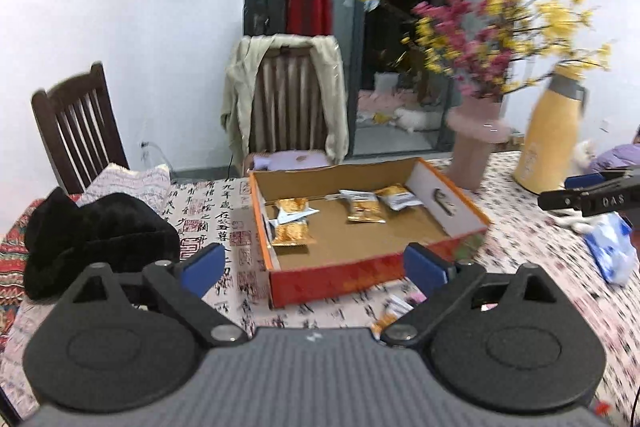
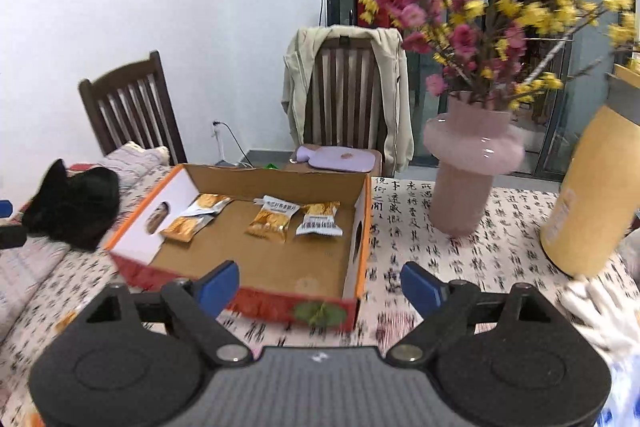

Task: Organize snacks
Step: 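Return both tools to the snack pile near the red chip bag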

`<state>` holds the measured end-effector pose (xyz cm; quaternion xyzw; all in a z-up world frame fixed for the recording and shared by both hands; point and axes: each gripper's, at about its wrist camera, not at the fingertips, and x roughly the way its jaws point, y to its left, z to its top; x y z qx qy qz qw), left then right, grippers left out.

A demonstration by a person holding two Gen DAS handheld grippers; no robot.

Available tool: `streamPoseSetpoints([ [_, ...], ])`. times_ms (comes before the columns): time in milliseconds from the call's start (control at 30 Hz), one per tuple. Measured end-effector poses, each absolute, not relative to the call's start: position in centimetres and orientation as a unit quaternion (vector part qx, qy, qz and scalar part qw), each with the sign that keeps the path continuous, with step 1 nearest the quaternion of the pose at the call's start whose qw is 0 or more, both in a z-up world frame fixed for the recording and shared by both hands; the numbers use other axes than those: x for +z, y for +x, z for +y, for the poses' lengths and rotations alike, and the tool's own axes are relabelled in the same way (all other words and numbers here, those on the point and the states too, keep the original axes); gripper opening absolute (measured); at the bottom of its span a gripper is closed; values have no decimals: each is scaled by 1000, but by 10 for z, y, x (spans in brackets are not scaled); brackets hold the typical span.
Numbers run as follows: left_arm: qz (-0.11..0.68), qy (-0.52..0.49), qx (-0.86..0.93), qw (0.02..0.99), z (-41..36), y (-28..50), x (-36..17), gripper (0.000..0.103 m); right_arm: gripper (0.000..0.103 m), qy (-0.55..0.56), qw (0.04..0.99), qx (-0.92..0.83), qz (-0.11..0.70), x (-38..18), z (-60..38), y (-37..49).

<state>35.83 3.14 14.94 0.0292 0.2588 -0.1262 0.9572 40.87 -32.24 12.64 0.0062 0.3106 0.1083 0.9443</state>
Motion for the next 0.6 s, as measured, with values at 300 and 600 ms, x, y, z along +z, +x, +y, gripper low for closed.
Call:
streamPoseSetpoints([
  [300, 201, 36, -96, 974, 19, 238, 121, 102, 95, 5, 960, 120, 252, 108, -336, 279],
  [600, 208, -19, -57, 976, 18, 148, 68, 103, 99, -43, 975, 119, 180, 54, -320, 152],
])
